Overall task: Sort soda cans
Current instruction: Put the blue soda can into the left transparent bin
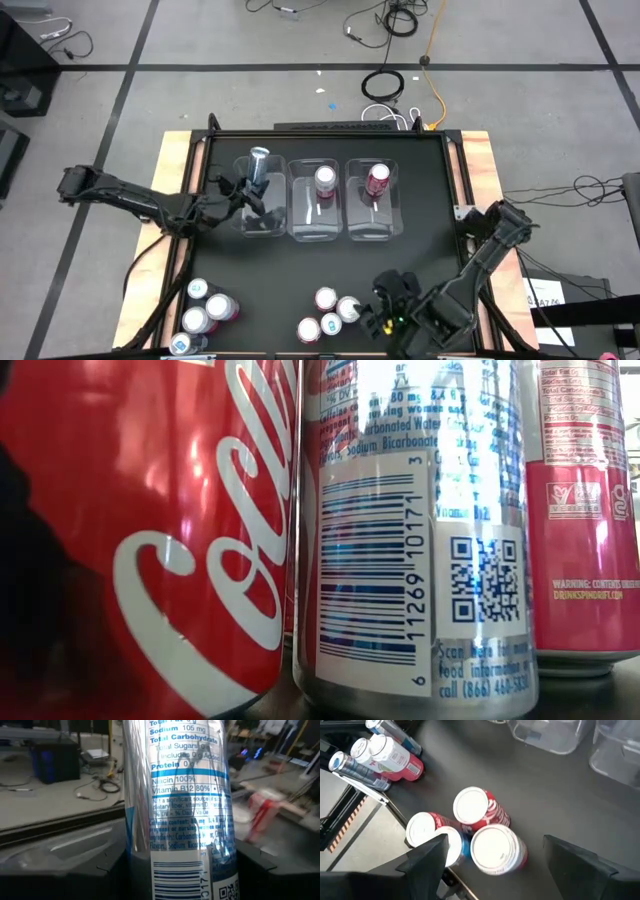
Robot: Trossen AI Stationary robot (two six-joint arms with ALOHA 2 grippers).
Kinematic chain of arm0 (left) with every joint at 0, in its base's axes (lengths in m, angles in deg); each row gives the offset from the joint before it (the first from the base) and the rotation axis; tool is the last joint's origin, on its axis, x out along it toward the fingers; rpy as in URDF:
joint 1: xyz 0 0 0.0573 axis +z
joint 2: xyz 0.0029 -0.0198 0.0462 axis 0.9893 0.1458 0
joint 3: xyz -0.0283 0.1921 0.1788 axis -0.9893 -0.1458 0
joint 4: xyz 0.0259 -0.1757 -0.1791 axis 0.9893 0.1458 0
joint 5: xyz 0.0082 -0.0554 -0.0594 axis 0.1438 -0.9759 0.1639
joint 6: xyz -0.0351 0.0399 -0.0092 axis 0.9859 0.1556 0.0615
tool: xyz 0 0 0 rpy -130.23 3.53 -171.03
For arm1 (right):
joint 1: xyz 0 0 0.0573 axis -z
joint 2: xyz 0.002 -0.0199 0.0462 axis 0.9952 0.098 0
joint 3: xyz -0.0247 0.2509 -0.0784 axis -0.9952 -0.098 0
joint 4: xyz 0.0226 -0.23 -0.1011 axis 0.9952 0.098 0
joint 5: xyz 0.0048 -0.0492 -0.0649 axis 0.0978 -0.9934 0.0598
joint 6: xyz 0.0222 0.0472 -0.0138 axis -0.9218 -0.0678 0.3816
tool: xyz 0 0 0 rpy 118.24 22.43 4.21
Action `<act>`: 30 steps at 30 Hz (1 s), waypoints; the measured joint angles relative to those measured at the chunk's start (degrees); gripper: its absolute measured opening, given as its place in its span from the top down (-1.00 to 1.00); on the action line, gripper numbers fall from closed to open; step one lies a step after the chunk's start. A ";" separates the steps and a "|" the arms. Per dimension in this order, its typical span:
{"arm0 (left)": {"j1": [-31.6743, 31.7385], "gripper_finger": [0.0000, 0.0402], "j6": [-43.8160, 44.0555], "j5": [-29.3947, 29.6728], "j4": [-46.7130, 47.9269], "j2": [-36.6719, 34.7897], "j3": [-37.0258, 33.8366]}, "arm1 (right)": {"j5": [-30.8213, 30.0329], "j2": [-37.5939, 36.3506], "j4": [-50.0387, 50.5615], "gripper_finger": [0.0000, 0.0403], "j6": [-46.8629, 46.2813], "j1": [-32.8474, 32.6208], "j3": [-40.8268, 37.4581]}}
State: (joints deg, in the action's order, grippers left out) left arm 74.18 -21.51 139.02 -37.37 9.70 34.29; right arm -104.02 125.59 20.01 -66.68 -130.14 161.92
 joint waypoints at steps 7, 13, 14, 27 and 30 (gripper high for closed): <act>3.30 -0.22 2.91 -0.05 -3.17 8.11 -1.50 | 0.00 0.00 2.45 -0.55 -4.44 -1.69 0.00; 6.28 -0.22 1.27 -0.11 -10.82 15.53 -1.46 | 0.01 0.00 3.10 -0.55 -5.84 -1.99 0.00; 6.79 -0.22 1.13 -0.20 -11.29 16.75 -1.46 | 0.02 0.00 3.10 -0.55 -6.19 -1.99 0.00; 14.36 -0.25 1.44 -8.90 -24.62 30.70 -1.41 | 0.07 0.00 3.71 -0.55 -8.20 -1.60 0.00; 14.91 -0.26 1.53 -9.73 -24.59 32.94 -1.39 | 0.06 0.00 4.13 -0.55 -8.73 -1.59 0.00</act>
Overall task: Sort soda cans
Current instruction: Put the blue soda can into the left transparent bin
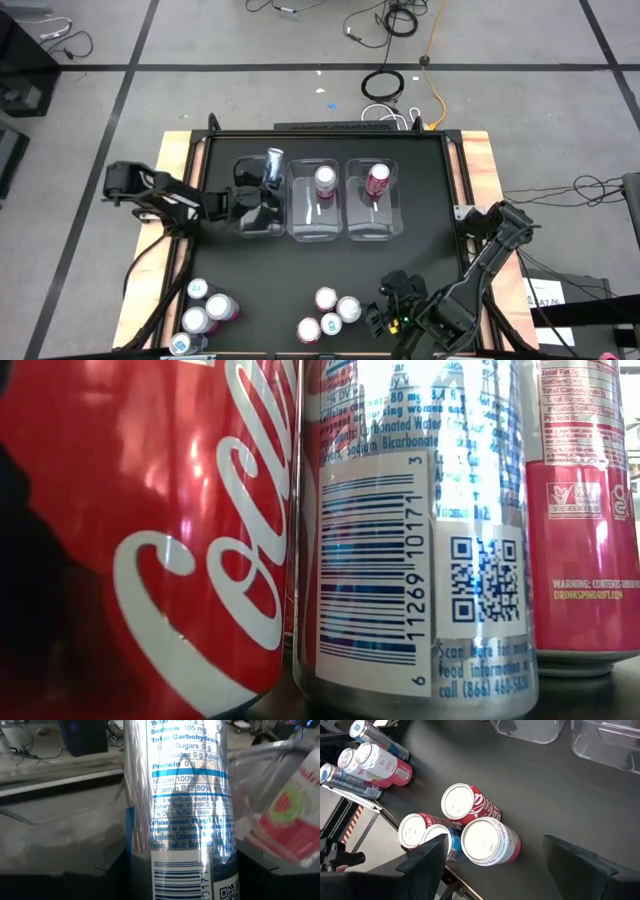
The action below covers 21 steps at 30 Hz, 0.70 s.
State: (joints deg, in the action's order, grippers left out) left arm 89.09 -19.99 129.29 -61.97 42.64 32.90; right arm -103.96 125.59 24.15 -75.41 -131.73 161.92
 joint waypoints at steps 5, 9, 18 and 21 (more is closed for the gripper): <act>0.01 -0.27 0.03 -0.47 -1.42 1.31 0.00 | 0.00 0.00 0.32 -0.55 -0.03 0.02 0.00; 0.01 -0.27 0.03 -0.49 -1.27 1.31 0.00 | -0.50 0.00 0.36 -0.55 -0.03 0.11 0.00; 0.01 -0.27 -0.01 -0.84 -0.97 1.31 0.00 | -1.21 0.00 0.37 -0.55 -0.03 0.15 0.02; 0.01 -0.27 -0.06 -0.80 -0.38 1.29 0.00 | -1.21 0.00 0.37 -0.55 -0.03 0.15 0.02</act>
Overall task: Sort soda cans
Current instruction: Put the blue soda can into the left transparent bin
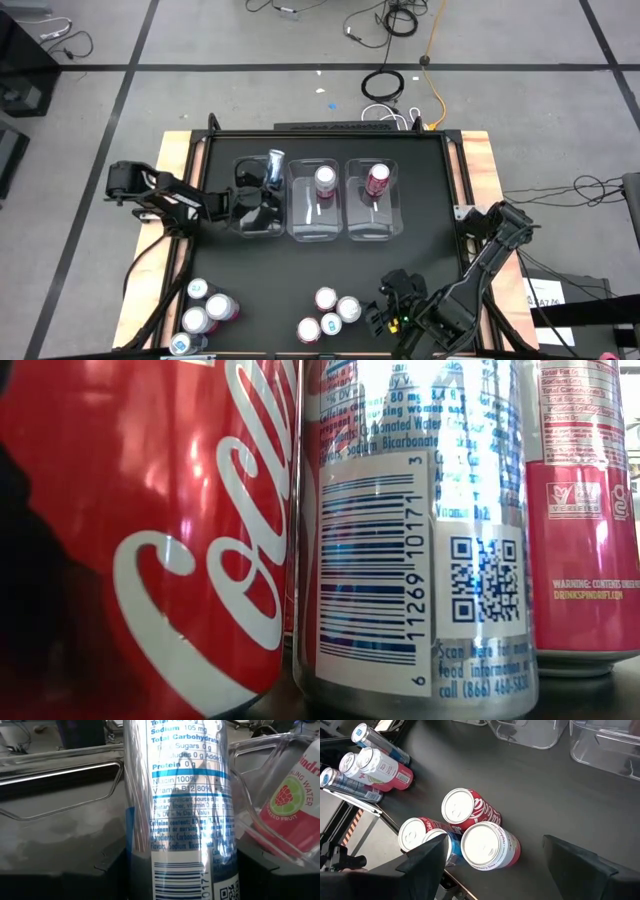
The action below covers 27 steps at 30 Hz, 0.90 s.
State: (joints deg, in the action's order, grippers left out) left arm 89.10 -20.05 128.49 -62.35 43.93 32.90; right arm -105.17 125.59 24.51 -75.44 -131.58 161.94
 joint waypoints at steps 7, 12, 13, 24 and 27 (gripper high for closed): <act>0.02 -0.35 -0.02 0.03 1.21 -0.02 0.00 | -0.04 0.00 0.00 -0.55 0.00 0.00 0.00; 0.02 -0.50 -0.04 0.19 1.12 -0.02 0.00 | -0.05 0.01 -0.04 -0.55 0.00 0.00 0.02; 0.02 -0.52 -0.04 0.20 1.14 -0.02 0.00 | -0.07 0.02 -0.04 -0.55 0.00 0.00 0.02; 0.02 -0.58 -0.04 0.22 0.73 -0.02 0.02 | -0.09 0.02 -0.04 -0.55 0.00 0.00 0.02; 0.02 -0.58 -0.04 0.22 0.73 -0.02 0.02 | -0.09 0.02 -0.04 -0.55 0.00 0.00 0.02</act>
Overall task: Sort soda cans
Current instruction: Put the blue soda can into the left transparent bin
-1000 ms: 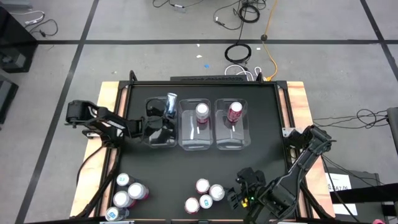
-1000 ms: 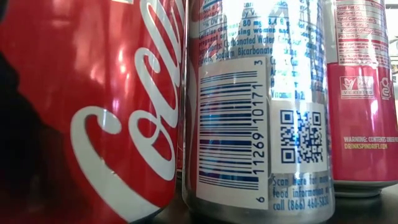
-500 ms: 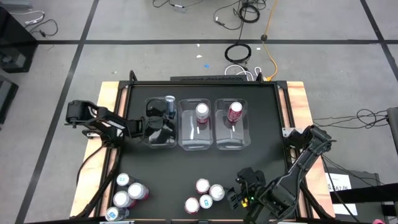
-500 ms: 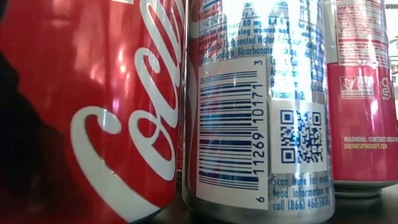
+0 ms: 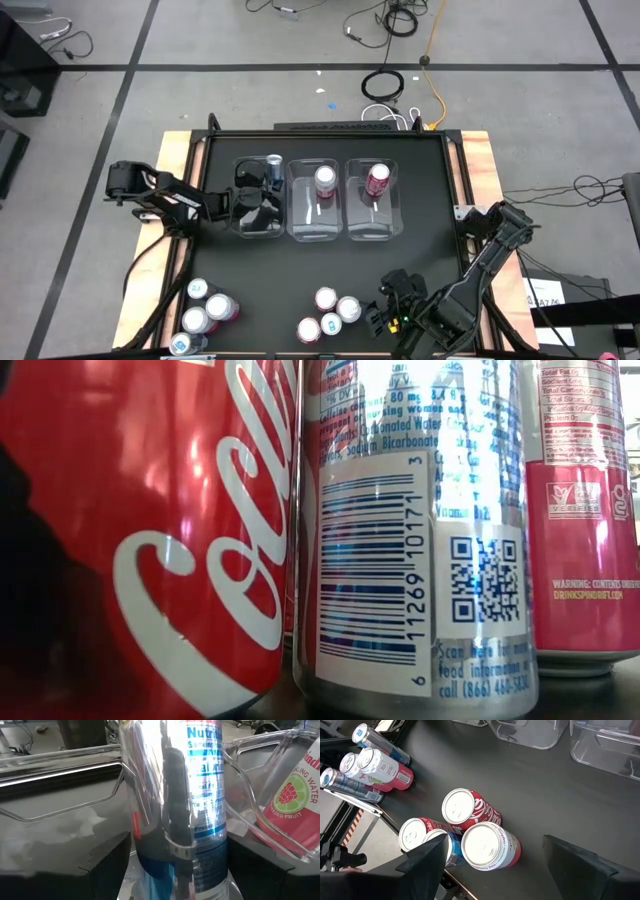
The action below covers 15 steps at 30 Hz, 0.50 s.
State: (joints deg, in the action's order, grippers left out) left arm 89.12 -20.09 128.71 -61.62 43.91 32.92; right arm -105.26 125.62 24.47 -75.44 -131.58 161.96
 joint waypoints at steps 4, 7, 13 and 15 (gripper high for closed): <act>-0.02 -0.58 0.00 0.00 0.00 0.00 0.00 | 0.00 0.00 0.15 -0.55 0.02 0.00 0.00; -0.01 -0.58 0.00 0.00 0.00 0.00 0.00 | -0.04 0.00 0.42 -0.55 0.02 0.00 0.00; -0.02 -0.58 -0.57 0.00 0.00 0.00 0.00 | -0.07 0.00 0.42 -0.55 0.02 0.00 0.00; -0.01 -0.58 -1.44 0.02 -0.07 0.00 0.00 | -0.07 0.00 0.42 -0.55 0.03 0.01 0.00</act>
State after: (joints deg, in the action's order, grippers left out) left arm 89.11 -21.53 128.72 -61.68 43.91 32.92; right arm -105.33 125.62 24.88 -75.41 -131.56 161.96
